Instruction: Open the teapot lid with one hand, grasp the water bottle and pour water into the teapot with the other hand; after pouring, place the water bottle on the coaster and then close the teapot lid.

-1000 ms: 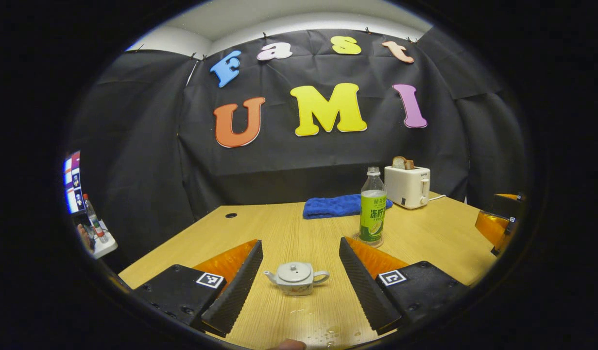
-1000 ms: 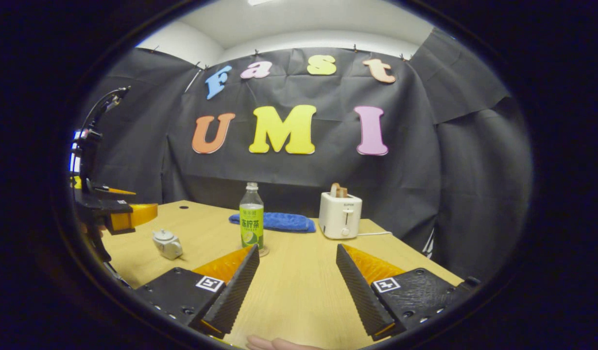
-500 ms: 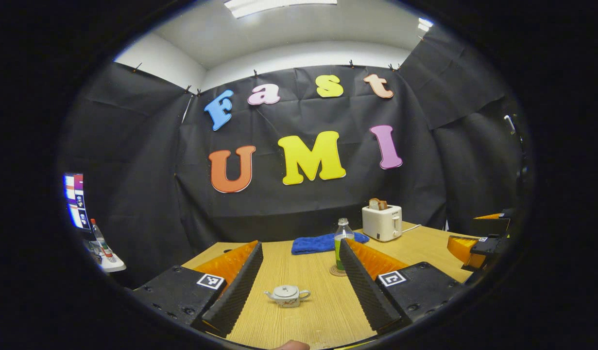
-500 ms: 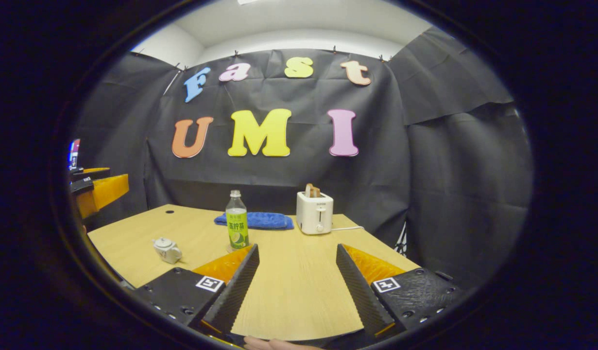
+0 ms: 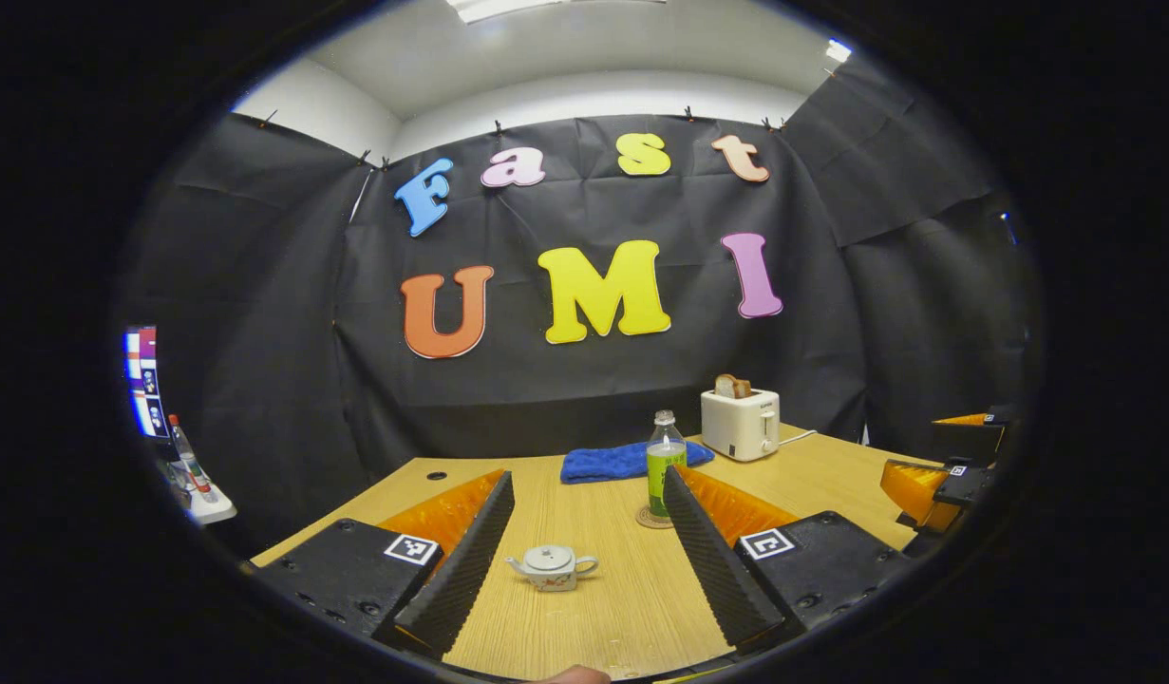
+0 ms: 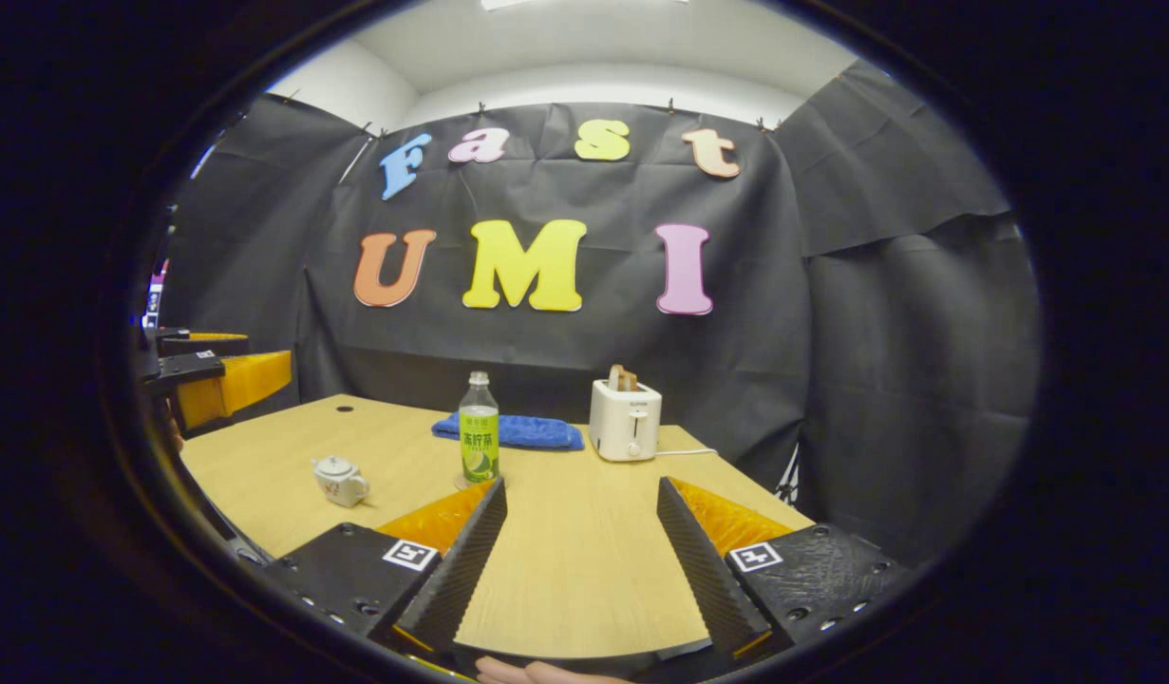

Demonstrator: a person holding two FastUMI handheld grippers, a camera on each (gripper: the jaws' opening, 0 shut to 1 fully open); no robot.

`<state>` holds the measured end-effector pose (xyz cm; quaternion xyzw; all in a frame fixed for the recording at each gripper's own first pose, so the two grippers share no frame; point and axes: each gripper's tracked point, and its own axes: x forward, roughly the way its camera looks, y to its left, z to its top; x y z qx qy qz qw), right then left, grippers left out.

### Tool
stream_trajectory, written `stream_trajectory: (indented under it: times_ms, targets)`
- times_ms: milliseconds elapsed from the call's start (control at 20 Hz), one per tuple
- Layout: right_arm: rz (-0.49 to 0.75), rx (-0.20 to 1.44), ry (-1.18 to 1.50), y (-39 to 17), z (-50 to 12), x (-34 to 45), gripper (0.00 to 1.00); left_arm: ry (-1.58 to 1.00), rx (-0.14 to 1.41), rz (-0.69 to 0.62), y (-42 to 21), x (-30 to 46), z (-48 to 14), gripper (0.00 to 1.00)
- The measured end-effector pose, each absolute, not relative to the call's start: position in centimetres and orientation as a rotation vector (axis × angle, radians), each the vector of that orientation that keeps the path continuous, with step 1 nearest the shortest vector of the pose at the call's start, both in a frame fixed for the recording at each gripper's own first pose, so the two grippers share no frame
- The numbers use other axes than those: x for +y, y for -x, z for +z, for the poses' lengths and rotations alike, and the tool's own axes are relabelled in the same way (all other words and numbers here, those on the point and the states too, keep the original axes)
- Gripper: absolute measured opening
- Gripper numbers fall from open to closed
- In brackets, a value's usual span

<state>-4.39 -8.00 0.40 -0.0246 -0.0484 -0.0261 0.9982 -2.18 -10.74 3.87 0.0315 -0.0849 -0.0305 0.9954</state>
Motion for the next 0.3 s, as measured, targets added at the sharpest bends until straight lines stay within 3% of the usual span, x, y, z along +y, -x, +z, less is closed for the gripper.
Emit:
stream_trajectory:
  times_ms: [300]
  targets:
    - [-0.052,-0.1,0.056,4.48,0.55,-7.87,0.95,-0.08,-0.182,-0.069,2.35,-11.23,3.94,0.99]
